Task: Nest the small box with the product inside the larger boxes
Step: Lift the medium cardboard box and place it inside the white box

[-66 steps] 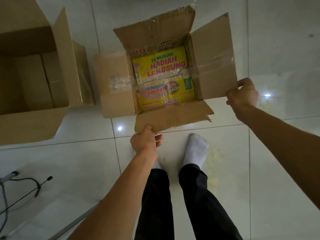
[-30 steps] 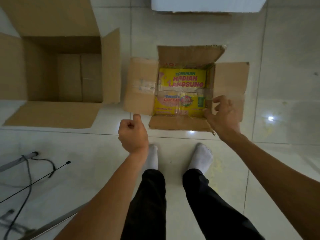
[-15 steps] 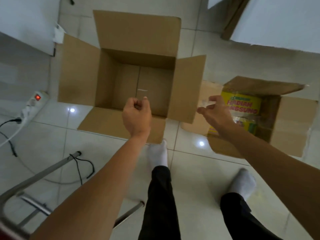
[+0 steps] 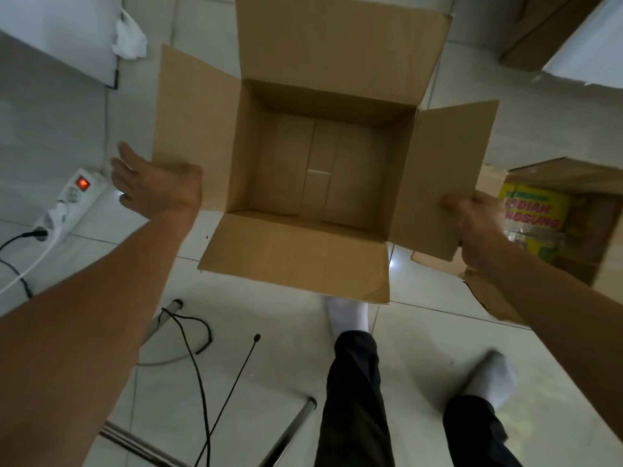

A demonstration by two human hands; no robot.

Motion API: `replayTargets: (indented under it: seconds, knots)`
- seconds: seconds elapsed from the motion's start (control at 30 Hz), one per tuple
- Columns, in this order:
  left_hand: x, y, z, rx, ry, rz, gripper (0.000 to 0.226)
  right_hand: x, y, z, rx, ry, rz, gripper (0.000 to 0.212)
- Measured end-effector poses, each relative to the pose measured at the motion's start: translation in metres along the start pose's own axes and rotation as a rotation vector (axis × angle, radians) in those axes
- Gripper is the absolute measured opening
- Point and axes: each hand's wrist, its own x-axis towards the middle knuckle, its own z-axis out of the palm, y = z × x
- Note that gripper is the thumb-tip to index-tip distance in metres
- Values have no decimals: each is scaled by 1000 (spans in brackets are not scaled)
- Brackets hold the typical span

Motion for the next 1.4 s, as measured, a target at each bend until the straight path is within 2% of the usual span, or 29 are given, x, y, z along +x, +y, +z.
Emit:
replayTargets:
  seconds: [0.1, 0.23, 0.33, 0.47, 0.6, 0.77, 0.9, 0.97, 1.17, 1.27, 1.4]
  knots:
    - [6, -7, -2, -127, -156, -55, 68, -7, -1, 4, -49, -83, -42, 19]
    - [2, -8, -10, -78, -143, 43, 49, -14, -5, 19, -112, -108, -91, 16]
    - [-8, -5, -15, -93, -110, 160, 33, -19, -8, 27, -145, -75, -106, 3]
    - [-38, 3, -25, -53, 35, 338, 32, -30, -20, 29, -232, -19, -192, 7]
    - [-74, 6, -52, -152, 58, 346, 32, -53, -38, 7, -318, 35, -296, 18]
    - [-135, 19, -107, -264, 126, 317, 36, -85, -54, -64, -290, 13, -416, 16]
    - [-202, 45, -148, -368, 186, 374, 37, -111, -58, -142, -242, 30, -504, 10]
    - [-242, 63, -167, -407, 205, 403, 37, -125, -60, -186, -209, 31, -542, 17]
    - [-350, 137, -213, -518, 205, 447, 36, -149, -92, -325, -218, 117, -594, 12]
    - [-375, 187, -220, -537, 183, 503, 35, -136, -117, -375, -214, 195, -593, 11]
    - [-383, 258, -203, -597, 157, 566, 35, -97, -159, -420, -205, 289, -607, 20]
